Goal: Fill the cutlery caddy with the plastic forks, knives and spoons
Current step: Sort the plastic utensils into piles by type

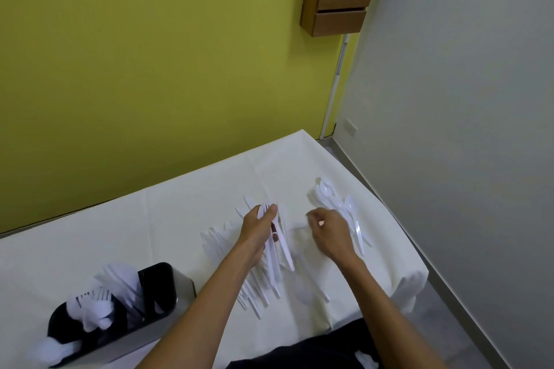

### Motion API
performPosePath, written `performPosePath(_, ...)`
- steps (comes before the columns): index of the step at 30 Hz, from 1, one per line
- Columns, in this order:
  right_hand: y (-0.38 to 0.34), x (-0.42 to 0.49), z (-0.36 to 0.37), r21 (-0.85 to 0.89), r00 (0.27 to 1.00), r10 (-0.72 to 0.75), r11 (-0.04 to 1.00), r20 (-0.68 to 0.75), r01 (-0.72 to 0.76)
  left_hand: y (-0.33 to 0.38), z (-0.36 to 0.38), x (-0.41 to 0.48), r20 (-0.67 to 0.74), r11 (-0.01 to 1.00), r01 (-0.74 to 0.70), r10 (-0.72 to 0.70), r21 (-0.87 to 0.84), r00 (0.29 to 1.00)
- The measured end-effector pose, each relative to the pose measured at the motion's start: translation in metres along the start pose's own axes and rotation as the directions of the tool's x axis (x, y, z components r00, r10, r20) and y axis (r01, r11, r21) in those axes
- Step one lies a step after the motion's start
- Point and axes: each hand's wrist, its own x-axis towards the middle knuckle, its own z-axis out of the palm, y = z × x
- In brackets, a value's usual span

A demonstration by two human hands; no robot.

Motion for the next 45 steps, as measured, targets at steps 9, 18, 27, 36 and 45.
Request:
performPosePath(9,0.024,0.005,0.003,-0.471,0.991,-0.01,0.881,-0.133,-0.054,-0.001,-0.013,0.002,-0.022,0.96,0.146,-0.156,-0.239,0.988)
performPosePath(18,0.032,-0.002,-0.004,-0.289,0.976,0.065,0.949,-0.206,-0.125,0.003,-0.02,0.003,-0.032,0.932,0.173,-0.193,-0.318,0.981)
performPosePath(27,0.033,-0.003,0.013,-0.33,0.965,0.046,0.935,-0.257,-0.132,0.026,-0.018,-0.008,-0.038,0.889,0.099,-0.13,-0.448,0.991)
performPosePath(36,0.032,0.002,0.013,-0.519,0.967,-0.012,0.845,-0.255,-0.127,0.015,-0.021,-0.018,-0.06,0.89,0.141,-0.185,-0.434,0.981)
performPosePath(45,0.033,-0.006,0.016,-0.523,0.97,-0.002,0.842,-0.243,-0.13,-0.003,0.002,-0.017,-0.026,0.925,0.197,-0.217,-0.325,0.976)
